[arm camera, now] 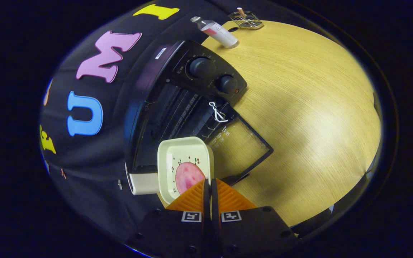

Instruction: Open the toaster oven, put the food inside, and close the toaster oven door.

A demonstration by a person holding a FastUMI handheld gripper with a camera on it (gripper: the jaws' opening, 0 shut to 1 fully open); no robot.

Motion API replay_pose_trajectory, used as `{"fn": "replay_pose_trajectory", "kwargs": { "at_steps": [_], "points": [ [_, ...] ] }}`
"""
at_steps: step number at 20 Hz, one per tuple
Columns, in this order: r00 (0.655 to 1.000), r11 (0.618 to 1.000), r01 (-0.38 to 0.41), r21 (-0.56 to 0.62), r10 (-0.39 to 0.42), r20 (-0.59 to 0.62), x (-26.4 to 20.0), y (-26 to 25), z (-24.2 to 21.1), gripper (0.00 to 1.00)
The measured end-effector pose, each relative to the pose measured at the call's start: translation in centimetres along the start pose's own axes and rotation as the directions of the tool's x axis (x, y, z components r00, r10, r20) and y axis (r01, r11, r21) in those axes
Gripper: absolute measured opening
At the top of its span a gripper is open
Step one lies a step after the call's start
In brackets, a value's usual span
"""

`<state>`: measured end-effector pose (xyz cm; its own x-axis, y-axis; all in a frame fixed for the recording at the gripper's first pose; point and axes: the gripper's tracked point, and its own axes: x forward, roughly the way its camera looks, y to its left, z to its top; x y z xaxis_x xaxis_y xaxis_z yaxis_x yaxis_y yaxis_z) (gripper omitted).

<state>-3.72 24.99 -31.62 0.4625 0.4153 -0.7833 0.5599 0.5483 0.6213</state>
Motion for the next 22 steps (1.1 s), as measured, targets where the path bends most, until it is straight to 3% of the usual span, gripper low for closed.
{"fn": "replay_pose_trajectory", "kwargs": {
  "at_steps": [9, 17, 22],
  "points": [
    [0.986, 0.947, 0.019, 0.319, -0.071, 0.153, 4.4, 2.8, 2.6, 0.06],
    [0.972, 0.872, -0.035, 0.488, -0.085, 0.221, 6.8, 4.8, 2.9, 0.06],
    [0.965, 0.845, -0.032, 0.535, -0.113, 0.237, 7.6, 4.6, 2.6, 0.06]
  ]
}}
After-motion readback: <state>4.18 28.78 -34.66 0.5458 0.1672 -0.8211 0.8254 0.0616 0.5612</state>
